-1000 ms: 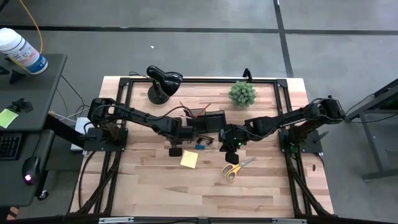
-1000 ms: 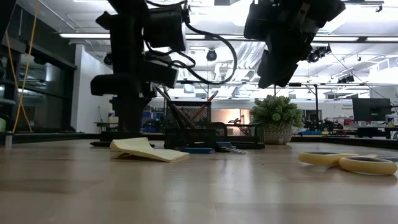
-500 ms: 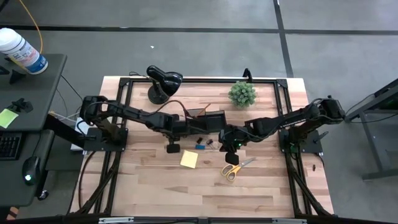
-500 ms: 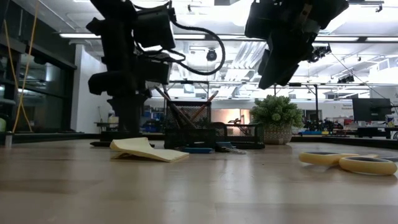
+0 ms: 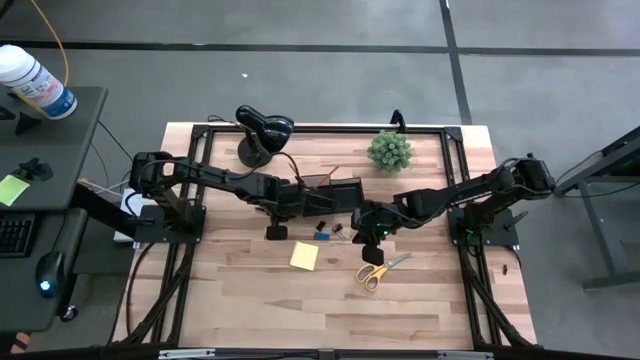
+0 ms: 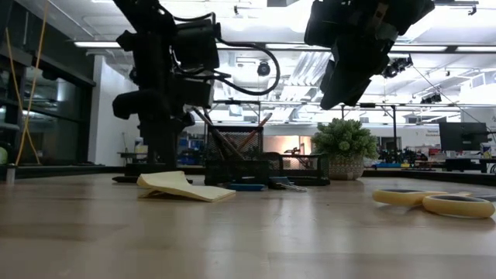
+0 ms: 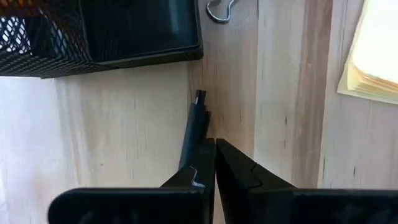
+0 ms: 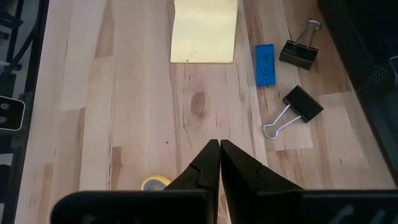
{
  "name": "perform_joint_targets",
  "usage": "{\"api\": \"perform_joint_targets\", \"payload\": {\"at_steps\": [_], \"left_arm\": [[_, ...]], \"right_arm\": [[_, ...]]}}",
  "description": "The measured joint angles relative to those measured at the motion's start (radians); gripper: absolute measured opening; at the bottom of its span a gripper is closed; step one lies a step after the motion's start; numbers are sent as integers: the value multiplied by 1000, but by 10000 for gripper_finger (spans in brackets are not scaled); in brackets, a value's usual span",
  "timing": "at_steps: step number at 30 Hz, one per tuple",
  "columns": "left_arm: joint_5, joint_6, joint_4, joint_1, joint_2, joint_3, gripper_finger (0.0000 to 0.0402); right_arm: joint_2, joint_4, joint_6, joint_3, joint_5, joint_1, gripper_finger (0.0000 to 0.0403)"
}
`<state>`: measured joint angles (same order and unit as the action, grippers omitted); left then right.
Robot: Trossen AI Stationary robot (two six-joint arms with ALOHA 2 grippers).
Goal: Pick and place office supplies into organizer
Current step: Put the black pen into the black desk organizer
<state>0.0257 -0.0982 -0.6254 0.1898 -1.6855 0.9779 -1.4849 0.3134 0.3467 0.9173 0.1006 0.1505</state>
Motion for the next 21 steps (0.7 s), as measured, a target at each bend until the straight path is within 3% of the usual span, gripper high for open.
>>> {"api": "perform_joint_targets", "payload": {"at_steps": [8,16,21], "left_arm": [[-6,-2,30,0,0,0,18],[-8,0,38,0,0,0,131],[10,-18,46,0,-2,0,180]], "right_arm": [[0,-1,-11,0,-5,0,11],[0,-1,-14,0,-5,0,11],[0,-5,-15,0,-5,0,11]]}}
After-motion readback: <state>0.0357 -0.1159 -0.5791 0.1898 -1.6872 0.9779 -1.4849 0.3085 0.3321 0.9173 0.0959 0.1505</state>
